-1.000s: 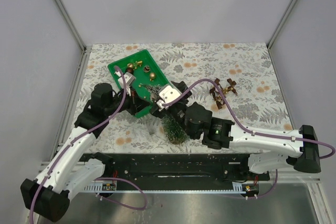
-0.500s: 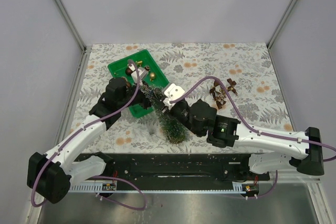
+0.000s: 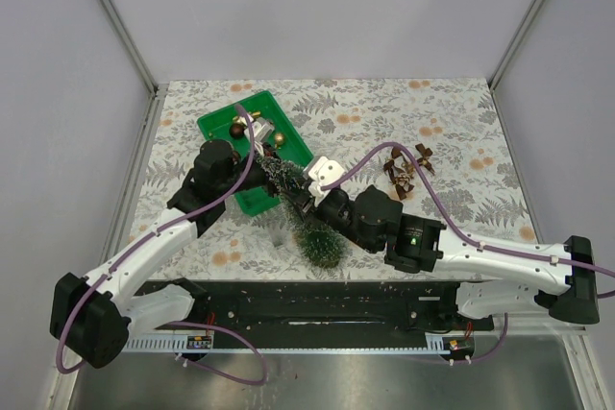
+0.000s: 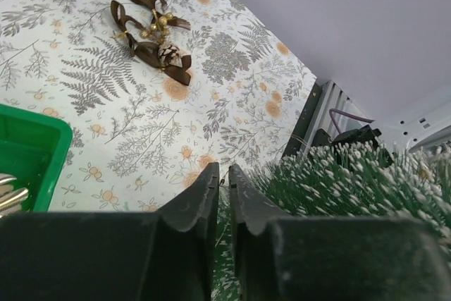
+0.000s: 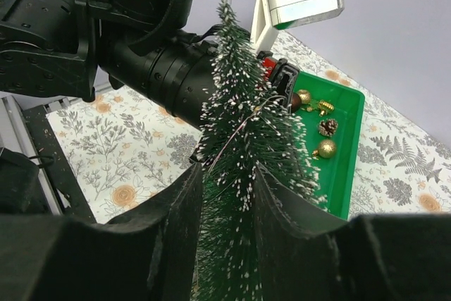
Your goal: Decorate the small christmas tree
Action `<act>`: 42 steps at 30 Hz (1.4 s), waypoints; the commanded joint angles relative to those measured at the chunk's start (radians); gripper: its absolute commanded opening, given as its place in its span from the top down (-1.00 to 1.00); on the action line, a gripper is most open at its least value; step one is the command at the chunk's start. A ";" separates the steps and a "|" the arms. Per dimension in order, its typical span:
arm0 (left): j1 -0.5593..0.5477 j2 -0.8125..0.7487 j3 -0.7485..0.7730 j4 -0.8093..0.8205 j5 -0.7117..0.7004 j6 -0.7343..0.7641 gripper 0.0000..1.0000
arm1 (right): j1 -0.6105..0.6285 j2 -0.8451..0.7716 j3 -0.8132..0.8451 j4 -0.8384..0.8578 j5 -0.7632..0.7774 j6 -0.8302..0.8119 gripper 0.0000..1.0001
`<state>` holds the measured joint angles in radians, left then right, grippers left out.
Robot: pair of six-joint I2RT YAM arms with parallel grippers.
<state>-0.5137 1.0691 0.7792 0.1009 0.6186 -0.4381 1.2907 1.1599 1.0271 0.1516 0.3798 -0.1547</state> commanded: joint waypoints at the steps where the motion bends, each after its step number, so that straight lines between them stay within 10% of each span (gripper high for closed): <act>1: -0.023 -0.017 0.035 0.103 0.079 -0.056 0.57 | -0.005 -0.025 -0.012 0.031 -0.002 0.032 0.18; 7: -0.023 -0.049 0.006 0.106 0.079 -0.074 -0.31 | -0.008 -0.045 -0.039 0.031 0.025 0.046 0.19; 13: -0.003 -0.086 -0.020 0.095 0.069 -0.077 -0.76 | -0.013 -0.072 -0.062 0.019 0.047 0.050 0.21; 42: 0.113 -0.156 0.084 0.178 0.049 -0.016 -0.79 | -0.041 -0.048 -0.085 0.206 0.245 -0.445 0.37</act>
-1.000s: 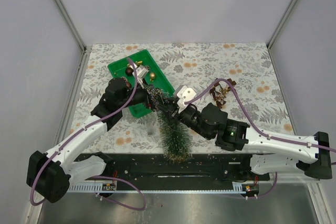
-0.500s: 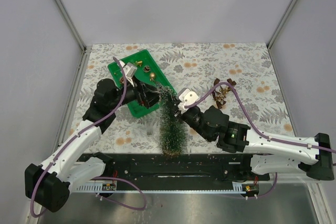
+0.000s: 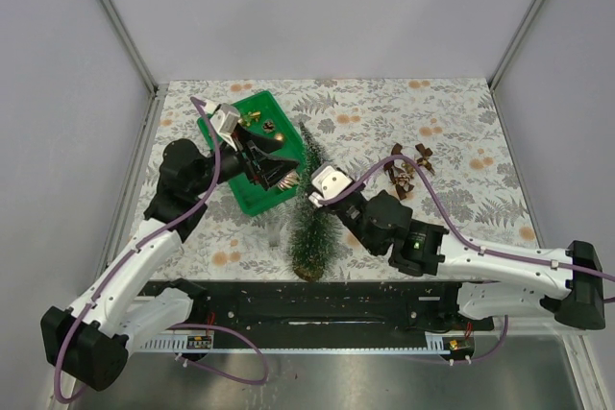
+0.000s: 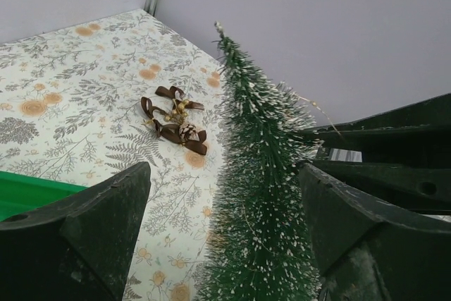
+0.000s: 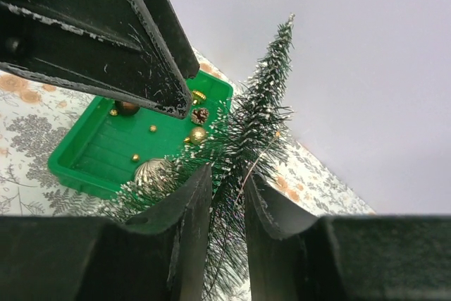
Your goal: Decorate the small christmas tree
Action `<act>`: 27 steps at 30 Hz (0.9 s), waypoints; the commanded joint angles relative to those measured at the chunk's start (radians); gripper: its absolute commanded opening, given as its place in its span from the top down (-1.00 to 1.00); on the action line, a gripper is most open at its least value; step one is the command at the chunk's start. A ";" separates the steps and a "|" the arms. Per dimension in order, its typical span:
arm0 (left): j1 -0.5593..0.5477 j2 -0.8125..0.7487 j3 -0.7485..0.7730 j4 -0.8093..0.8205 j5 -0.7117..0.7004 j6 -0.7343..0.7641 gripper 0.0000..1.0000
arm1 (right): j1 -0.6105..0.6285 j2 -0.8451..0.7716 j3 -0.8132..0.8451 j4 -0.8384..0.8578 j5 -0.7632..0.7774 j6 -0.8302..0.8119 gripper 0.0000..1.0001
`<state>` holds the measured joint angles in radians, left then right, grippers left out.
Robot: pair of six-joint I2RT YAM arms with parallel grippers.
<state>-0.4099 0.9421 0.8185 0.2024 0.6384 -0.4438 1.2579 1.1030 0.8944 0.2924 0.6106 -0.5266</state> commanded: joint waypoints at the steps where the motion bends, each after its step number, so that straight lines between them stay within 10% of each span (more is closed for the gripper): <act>1: 0.011 -0.034 0.045 0.080 0.030 -0.010 -0.78 | -0.008 0.014 0.052 0.067 0.011 -0.081 0.37; 16: 0.045 -0.118 -0.027 0.057 0.049 -0.042 -0.76 | -0.009 -0.015 0.136 -0.064 -0.044 0.020 0.32; 27: 0.072 -0.183 -0.124 0.043 0.110 -0.075 -0.76 | -0.012 -0.127 0.178 -0.260 -0.152 0.247 -0.32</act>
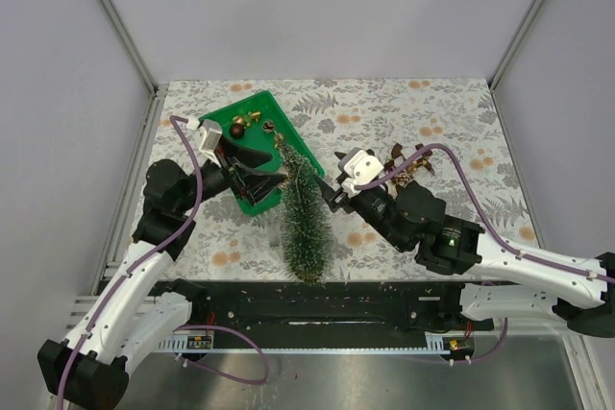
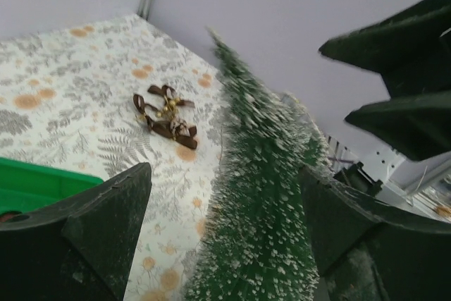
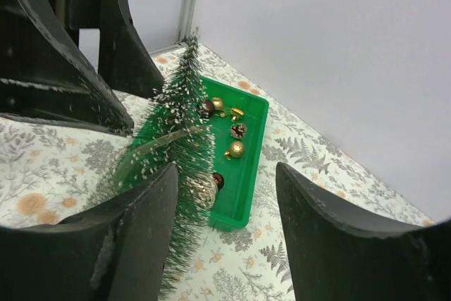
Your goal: Decorate the small christmas tree
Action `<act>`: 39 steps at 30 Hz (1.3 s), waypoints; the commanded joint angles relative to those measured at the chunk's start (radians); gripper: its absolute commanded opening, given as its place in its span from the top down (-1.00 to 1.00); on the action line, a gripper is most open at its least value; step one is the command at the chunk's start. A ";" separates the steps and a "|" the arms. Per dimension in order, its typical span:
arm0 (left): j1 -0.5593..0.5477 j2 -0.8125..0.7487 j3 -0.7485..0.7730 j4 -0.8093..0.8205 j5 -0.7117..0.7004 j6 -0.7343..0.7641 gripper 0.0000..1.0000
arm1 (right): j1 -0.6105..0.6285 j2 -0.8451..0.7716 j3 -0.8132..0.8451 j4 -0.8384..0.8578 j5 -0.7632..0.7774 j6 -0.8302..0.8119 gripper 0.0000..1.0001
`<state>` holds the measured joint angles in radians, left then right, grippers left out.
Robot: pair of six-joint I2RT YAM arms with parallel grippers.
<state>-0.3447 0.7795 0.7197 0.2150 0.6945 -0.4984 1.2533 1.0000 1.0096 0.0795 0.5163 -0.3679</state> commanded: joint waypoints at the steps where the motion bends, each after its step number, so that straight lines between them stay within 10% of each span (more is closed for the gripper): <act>1: 0.004 -0.022 -0.035 0.034 0.063 -0.026 -0.76 | -0.009 -0.020 0.076 -0.063 -0.070 0.093 -0.35; 14: 0.006 -0.045 -0.089 0.106 0.184 -0.060 -0.69 | -0.060 0.022 0.204 -0.202 -0.159 0.119 -0.47; 32: -0.010 -0.059 -0.108 0.130 0.195 -0.054 -0.04 | -0.253 0.120 0.244 -0.419 -0.754 0.319 -0.40; 39: -0.028 -0.040 -0.094 0.132 0.180 -0.048 0.48 | -0.267 0.132 0.233 -0.400 -0.763 0.323 0.15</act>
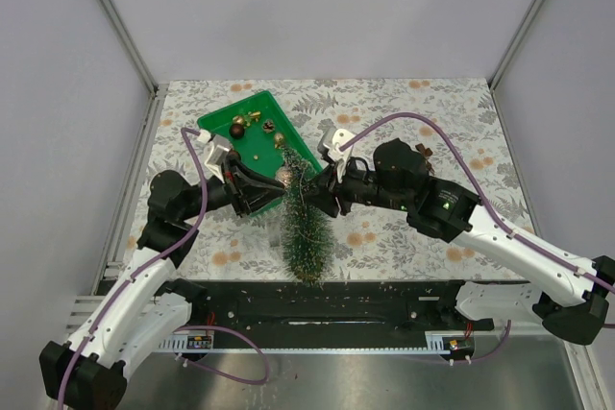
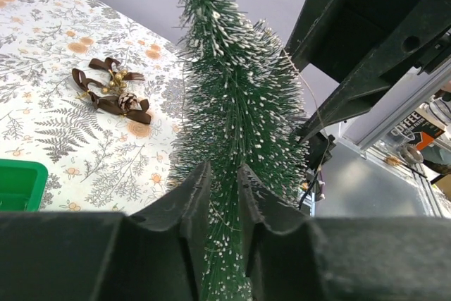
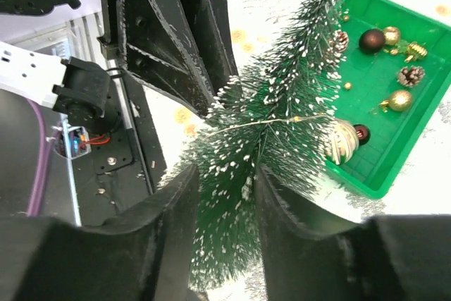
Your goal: Decorate the small christmas tree
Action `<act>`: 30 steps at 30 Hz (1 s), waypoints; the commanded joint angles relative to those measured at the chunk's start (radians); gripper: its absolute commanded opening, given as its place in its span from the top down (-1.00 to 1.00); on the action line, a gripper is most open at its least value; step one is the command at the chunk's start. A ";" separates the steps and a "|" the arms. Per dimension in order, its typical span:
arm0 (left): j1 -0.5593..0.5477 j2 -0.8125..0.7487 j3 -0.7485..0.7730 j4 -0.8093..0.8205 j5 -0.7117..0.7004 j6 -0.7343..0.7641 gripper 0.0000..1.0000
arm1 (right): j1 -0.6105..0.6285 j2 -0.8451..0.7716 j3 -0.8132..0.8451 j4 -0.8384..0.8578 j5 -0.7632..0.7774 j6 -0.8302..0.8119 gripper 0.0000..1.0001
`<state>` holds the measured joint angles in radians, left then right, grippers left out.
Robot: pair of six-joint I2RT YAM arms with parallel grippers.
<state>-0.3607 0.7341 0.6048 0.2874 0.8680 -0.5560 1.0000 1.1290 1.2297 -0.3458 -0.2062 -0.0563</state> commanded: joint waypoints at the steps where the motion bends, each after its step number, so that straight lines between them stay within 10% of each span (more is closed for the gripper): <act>1: -0.017 0.016 0.032 0.058 0.002 0.013 0.53 | -0.015 0.002 0.014 0.027 -0.033 0.007 0.24; 10: -0.040 0.096 0.145 0.065 -0.015 0.031 0.70 | -0.029 -0.028 0.031 0.057 0.074 -0.072 0.99; 30: -0.012 0.045 0.150 0.058 -0.030 0.039 0.73 | -0.074 -0.037 0.048 0.045 0.174 -0.194 1.00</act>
<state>-0.3885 0.8032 0.7124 0.2939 0.8528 -0.5282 0.9367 1.1118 1.2304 -0.3428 -0.0807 -0.1974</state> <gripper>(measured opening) 0.139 0.020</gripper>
